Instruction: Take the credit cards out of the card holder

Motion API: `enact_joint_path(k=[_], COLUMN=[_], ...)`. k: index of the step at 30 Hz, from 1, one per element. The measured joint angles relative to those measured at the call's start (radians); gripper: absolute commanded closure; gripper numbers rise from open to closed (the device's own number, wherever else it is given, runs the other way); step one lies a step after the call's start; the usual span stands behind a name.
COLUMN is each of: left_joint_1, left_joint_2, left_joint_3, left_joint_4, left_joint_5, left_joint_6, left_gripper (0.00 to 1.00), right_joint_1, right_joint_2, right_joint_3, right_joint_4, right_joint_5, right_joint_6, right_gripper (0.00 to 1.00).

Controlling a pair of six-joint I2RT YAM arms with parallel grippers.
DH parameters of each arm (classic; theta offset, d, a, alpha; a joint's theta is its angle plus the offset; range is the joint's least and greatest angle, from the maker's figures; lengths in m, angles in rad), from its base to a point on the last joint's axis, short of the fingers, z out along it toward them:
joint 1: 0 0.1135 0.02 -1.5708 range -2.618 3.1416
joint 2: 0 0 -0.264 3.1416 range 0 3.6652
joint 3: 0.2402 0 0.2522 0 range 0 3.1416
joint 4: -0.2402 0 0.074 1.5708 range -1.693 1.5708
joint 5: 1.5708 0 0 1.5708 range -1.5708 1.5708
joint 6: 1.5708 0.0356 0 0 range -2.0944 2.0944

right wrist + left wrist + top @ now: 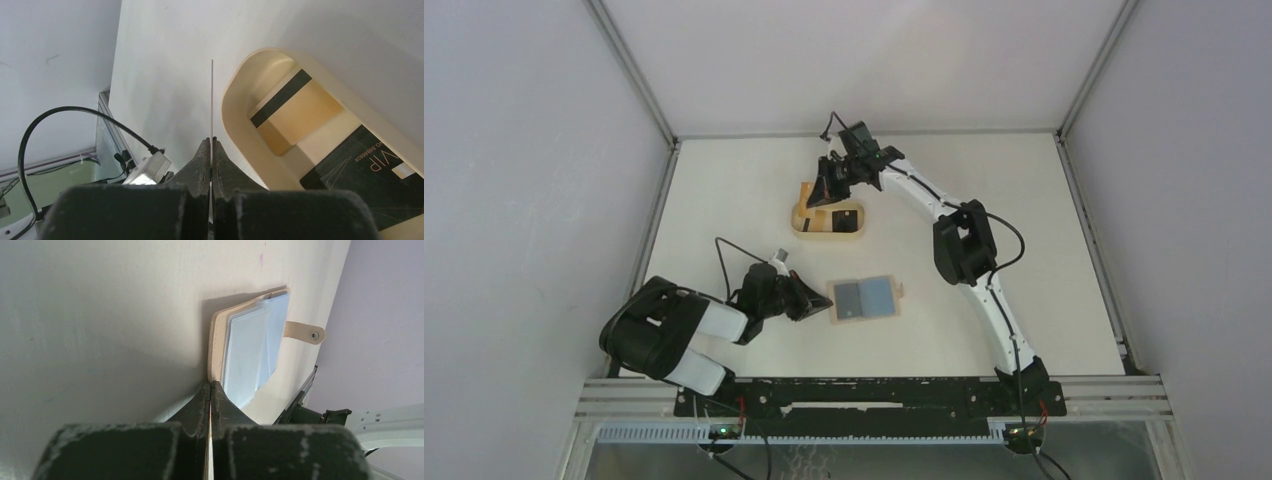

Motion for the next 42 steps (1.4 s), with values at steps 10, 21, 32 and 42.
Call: enact_joint_path(k=[10,21,32,42], left_joint_1=[0.000,0.000,0.000,0.000], left_joint_2=[0.000,0.005,0.009,-0.019], left_joint_3=[0.000,0.000,0.001,0.002], left_joint_4=[0.000,0.000,0.000,-0.038], left_joint_5=[0.006,0.023,0.030,0.021], left_joint_6=[0.008,0.008,0.008,0.010], left_gripper=[1.00,1.00,1.00,1.00], right_joint_1=[0.014,0.025,0.001,-0.016], right_joint_2=[0.063,0.079,0.077,-0.364], right_joint_3=[0.000,0.000,0.017,-0.382], right_joint_4=[0.009,0.000,-0.070,-0.095], right_joint_5=[0.002,0.012,0.089,0.257], right_joint_6=[-0.009,-0.018,-0.072,-0.130], right_gripper=[1.00,0.60,0.25,0.18])
